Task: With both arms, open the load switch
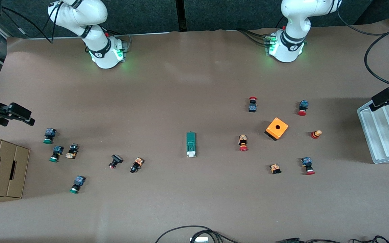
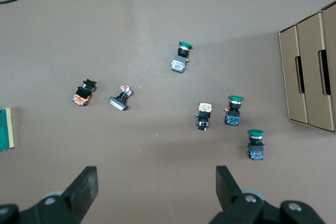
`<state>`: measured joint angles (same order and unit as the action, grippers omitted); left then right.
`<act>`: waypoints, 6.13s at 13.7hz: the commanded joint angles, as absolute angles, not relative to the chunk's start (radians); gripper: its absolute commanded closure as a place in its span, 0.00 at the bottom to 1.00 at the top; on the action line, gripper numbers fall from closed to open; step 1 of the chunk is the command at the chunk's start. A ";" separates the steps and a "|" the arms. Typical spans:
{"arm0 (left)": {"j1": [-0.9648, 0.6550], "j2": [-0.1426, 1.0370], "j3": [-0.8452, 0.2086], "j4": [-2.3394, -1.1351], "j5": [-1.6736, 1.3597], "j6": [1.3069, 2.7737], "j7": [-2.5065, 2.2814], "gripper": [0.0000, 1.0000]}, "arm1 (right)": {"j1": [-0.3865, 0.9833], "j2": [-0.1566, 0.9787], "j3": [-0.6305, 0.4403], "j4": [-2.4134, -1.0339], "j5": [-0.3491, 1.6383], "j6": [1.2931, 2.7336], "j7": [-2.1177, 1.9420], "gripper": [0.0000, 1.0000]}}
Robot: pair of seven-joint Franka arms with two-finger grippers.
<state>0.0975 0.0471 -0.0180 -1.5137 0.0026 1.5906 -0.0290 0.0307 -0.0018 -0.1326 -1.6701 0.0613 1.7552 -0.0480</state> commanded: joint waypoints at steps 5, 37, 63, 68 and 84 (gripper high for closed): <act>0.100 0.049 -0.018 -1.500 -0.006 1.575 -0.021 0.00 | 0.037 0.005 -0.137 -1.652 0.029 1.758 -0.049 0.00; -0.138 0.094 -0.224 -1.491 0.138 1.676 -0.325 0.00 | 0.002 0.008 -0.146 -1.654 0.031 1.749 -0.051 0.00; -0.753 0.555 -0.385 -1.560 1.164 2.033 -1.762 0.00 | 0.120 0.337 -0.133 -1.437 0.078 1.795 -0.008 0.01; -0.796 0.658 -0.387 -1.617 1.446 2.031 -2.093 0.00 | 0.208 0.345 -0.135 -1.447 0.081 1.816 0.129 0.01; -0.796 0.894 -0.376 -1.684 1.996 1.859 -2.517 0.00 | 0.771 0.563 -0.486 -1.313 0.326 1.885 0.875 0.01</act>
<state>-0.7945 0.8848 -0.3777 -1.6915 1.9624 1.8914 -2.5003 0.7428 0.4957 -0.4586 -1.3889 0.2729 1.8785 0.7518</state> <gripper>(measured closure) 0.000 0.009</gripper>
